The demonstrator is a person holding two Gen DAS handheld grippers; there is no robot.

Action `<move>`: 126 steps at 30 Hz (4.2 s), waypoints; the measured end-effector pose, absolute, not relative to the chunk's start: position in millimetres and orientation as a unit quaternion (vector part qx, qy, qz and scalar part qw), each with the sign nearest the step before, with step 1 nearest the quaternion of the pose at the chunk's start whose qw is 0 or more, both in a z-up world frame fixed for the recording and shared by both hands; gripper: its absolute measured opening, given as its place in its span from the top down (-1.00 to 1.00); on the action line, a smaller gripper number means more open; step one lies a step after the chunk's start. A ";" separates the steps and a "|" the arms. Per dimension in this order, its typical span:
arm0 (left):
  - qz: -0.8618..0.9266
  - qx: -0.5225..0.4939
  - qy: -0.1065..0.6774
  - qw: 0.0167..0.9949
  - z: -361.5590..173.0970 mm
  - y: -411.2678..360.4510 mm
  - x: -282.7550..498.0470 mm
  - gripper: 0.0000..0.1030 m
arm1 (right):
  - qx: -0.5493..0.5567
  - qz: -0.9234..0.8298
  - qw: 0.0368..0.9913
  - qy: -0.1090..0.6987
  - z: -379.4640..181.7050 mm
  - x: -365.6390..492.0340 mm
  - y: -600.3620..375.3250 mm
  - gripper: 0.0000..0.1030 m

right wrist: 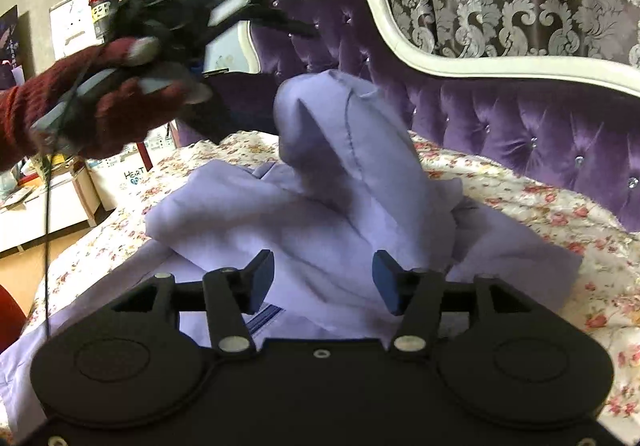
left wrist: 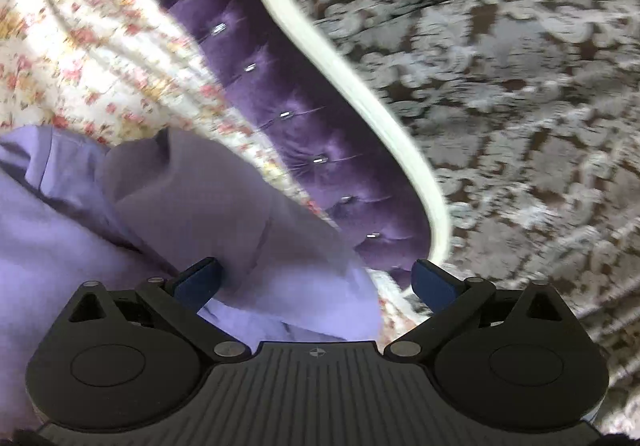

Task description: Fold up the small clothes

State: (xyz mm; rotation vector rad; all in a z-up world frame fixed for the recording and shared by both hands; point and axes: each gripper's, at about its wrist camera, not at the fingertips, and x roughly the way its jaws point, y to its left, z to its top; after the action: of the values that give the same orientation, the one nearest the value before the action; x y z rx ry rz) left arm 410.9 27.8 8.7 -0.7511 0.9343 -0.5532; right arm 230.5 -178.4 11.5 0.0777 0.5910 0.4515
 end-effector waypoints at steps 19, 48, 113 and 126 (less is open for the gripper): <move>-0.241 -0.382 0.396 0.800 12.1 35.0 372.7 0.82 | 0.078 0.123 0.926 0.349 -13.3 330.5 -164.2 -0.19; -0.197 -0.255 0.367 0.873 -17.8 81.0 338.2 -0.27 | 0.283 0.046 0.888 0.358 13.7 277.2 -230.0 -0.20; -0.185 -0.054 0.336 0.922 -53.2 41.8 315.5 0.43 | 0.155 0.036 0.909 0.385 -15.0 257.5 -211.3 0.34; -0.189 0.042 0.303 0.933 -23.5 -10.2 294.0 -0.16 | 0.042 0.058 0.945 0.320 25.5 257.5 -144.1 -0.25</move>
State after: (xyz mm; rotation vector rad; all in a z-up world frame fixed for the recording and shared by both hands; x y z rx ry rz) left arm 294.0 -10.2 -23.5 0.0853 0.6204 -0.3858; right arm 257.5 -144.1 25.5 0.0849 0.6515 0.1188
